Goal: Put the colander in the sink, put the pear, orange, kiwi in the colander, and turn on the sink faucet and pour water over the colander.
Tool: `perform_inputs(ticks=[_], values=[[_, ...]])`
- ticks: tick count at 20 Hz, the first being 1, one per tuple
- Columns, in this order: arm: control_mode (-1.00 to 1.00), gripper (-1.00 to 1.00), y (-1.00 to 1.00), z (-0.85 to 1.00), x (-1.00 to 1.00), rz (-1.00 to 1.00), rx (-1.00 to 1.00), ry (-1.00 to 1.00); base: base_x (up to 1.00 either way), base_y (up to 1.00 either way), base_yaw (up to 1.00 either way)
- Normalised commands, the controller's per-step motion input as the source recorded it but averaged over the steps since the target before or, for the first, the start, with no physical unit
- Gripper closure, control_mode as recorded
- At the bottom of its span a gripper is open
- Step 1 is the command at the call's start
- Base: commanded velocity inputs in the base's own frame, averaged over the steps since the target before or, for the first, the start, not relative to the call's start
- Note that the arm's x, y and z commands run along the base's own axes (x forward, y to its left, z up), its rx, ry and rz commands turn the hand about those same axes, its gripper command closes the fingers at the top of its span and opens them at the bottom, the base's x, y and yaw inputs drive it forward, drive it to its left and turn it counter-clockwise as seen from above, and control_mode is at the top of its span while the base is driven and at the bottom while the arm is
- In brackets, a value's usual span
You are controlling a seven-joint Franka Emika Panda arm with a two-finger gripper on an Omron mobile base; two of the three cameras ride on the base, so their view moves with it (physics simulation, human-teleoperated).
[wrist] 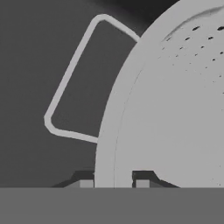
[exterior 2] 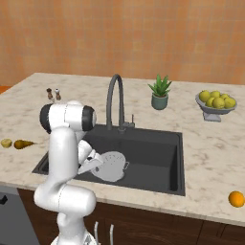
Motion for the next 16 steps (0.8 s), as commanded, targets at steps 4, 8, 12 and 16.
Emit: perform_inputs(ticks=[4, 8, 12, 16], values=[[-1.00, 1.00, 0.04, -0.60, 0.25, 0.00, -0.04, -0.11, 0.00, 0.00, 0.00], [-1.00, -1.00, 0.00, -0.39, 0.02, 0.00, -0.01, -0.18, 0.00, 0.00, 0.00], [-1.00, -1.00, -0.17, -0.01, 0.00, 0.00, 0.05, -0.25, 0.00, 0.00, 0.00], [-1.00, -1.00, -0.36, 0.04, 0.00, 0.00, 0.14, -0.29, 0.00, 0.00, 0.00]])
